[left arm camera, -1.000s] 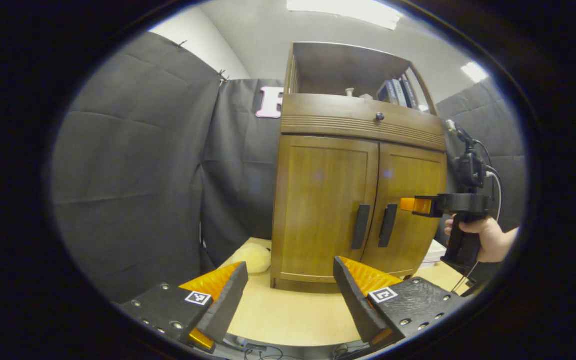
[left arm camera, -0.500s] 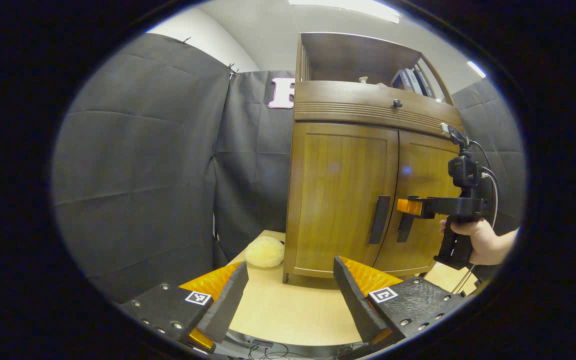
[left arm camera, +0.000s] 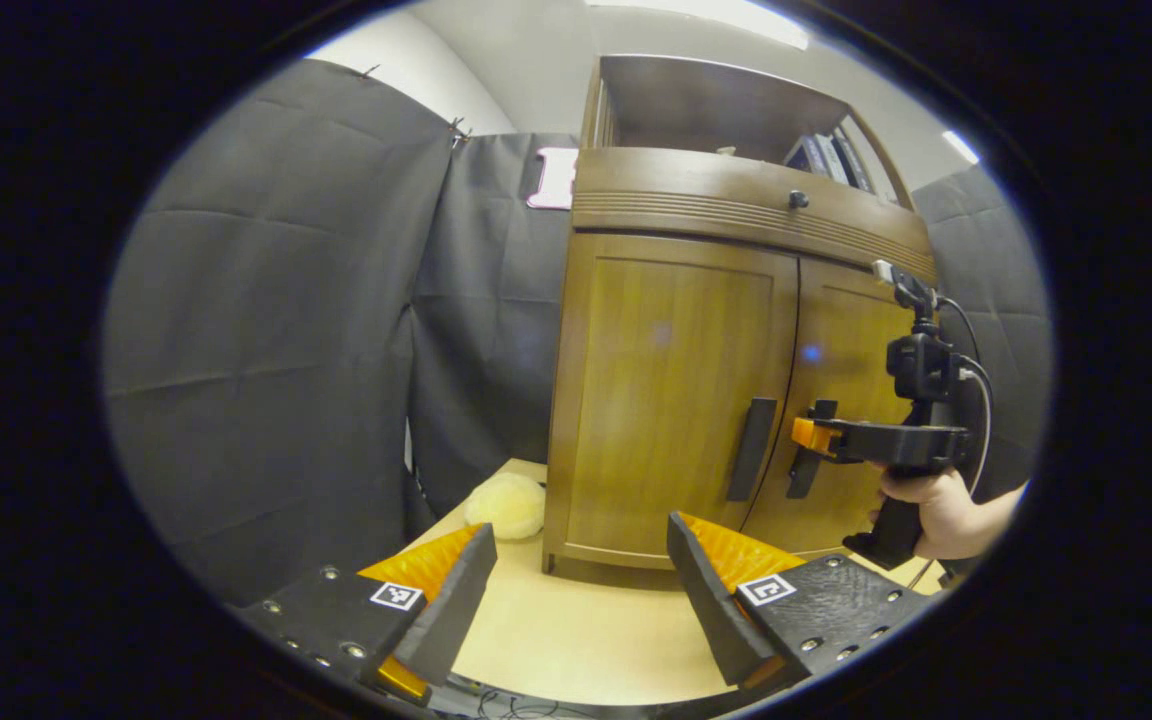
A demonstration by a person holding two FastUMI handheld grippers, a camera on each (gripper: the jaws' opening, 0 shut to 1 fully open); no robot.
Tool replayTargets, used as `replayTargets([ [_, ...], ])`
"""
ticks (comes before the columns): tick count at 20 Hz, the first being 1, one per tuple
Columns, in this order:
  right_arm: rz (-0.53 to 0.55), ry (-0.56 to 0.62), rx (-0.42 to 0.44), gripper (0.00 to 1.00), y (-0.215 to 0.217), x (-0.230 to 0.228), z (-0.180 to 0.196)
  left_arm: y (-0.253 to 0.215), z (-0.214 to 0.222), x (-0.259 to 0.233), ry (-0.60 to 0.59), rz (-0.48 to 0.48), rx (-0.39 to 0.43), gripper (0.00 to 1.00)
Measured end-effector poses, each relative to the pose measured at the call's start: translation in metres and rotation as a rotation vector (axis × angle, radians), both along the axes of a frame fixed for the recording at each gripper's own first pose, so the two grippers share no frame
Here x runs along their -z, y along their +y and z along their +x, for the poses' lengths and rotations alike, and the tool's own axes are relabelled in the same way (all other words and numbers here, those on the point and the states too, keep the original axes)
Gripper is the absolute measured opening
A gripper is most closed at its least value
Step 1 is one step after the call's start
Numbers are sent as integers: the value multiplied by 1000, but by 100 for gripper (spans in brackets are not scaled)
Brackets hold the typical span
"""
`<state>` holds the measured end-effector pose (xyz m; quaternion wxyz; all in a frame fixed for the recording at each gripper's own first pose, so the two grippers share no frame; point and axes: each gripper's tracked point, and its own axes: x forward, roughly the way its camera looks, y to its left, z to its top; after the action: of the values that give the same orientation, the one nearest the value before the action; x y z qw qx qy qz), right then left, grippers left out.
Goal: Open the right door of the double-door shoe cabinet with the right hand, and open the left door with the left hand.
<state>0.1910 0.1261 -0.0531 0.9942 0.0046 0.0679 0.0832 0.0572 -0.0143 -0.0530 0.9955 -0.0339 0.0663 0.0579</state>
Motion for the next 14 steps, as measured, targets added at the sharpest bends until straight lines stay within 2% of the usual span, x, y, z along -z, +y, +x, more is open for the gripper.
replayTargets([
  [1,11,6,-6,29,3,2,1,0,-1,0,-1,-1,5,100],
  [2,4,0,-16,28,4,1,1,-1,-3,1,-2,0,9,100],
  [3,-7,-5,-35,22,2,1,-1,-1,-2,0,-3,3,12,100],
  [4,-11,-7,-57,22,3,0,5,-2,-4,0,-5,8,16,100],
  [7,-14,8,-99,10,5,3,-1,-5,-9,2,-3,19,30,100],
  [9,-37,8,-80,7,2,3,-1,-10,-16,-1,-3,20,43,100],
  [14,-45,18,-55,7,2,2,-6,-11,-48,-5,-26,25,54,100],
])
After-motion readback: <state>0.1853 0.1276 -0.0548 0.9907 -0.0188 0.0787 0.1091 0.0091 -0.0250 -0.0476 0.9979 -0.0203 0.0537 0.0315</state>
